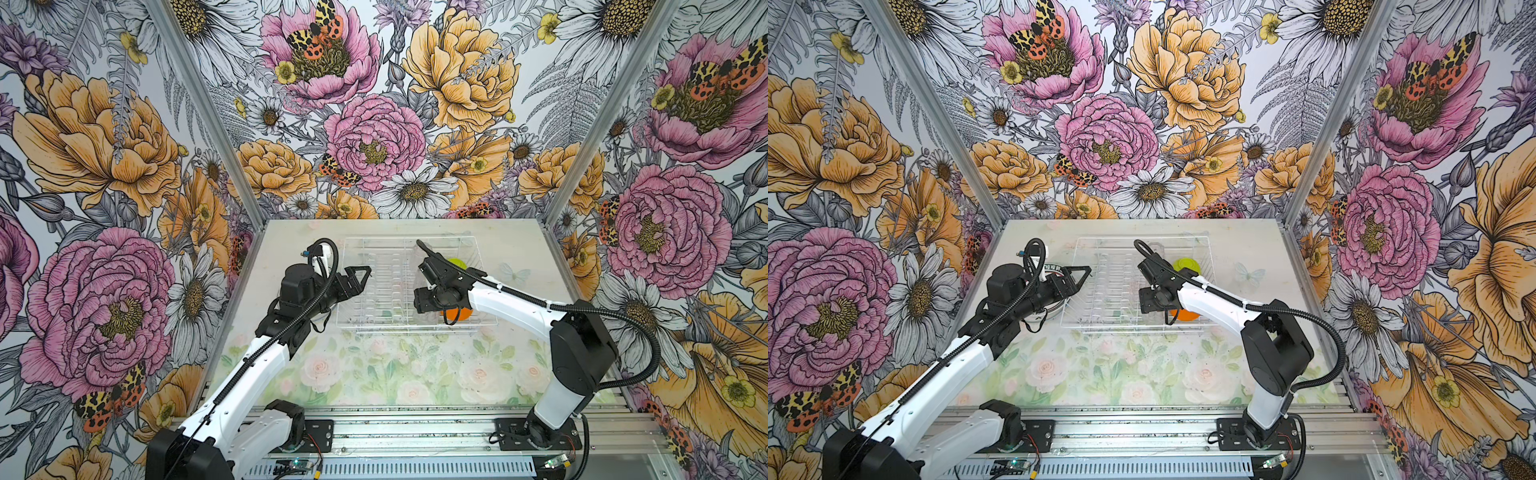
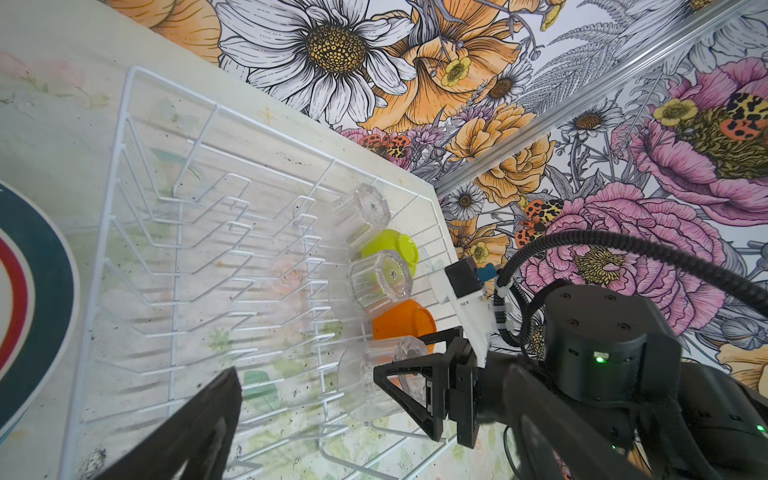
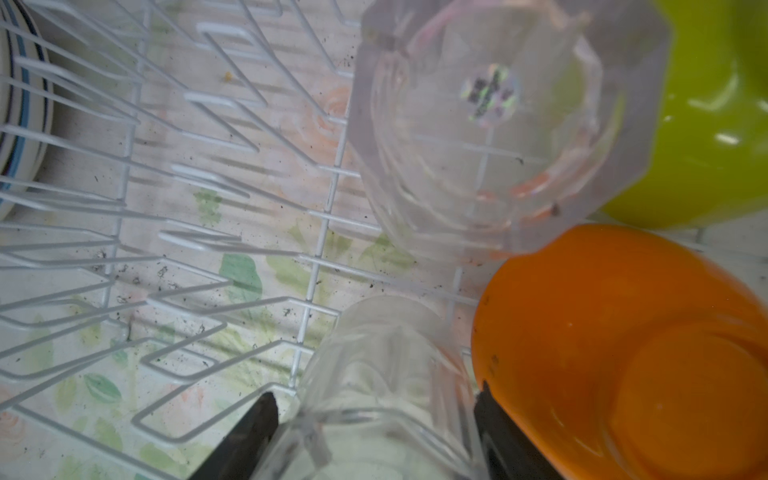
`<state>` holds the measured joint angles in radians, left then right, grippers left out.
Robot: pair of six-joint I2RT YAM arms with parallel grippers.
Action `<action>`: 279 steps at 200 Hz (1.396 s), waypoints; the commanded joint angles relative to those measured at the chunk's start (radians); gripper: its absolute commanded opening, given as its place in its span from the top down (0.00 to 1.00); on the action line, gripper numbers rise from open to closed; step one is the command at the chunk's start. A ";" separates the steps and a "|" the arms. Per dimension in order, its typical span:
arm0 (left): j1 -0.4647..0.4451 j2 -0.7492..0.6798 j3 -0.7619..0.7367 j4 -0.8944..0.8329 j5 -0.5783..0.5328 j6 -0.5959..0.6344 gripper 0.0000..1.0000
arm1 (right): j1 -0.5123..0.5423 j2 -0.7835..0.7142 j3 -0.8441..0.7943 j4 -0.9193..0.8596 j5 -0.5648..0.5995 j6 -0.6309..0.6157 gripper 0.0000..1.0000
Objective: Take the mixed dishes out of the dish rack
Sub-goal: 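Lift the glass out of the rack with the right gripper while the left approaches, then grasp the held glass with the left gripper while the right holds it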
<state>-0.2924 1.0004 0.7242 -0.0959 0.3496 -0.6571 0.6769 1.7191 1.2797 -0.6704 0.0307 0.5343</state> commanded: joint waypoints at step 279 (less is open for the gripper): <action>-0.113 0.116 -0.075 0.402 0.046 -0.078 0.01 | -0.162 -0.009 0.248 0.317 -0.519 0.159 0.53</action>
<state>-0.4019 1.1213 0.6609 0.2184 0.3828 -0.7353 0.5175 1.7298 1.4834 -0.4274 -0.4450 0.6556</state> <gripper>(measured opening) 0.986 0.694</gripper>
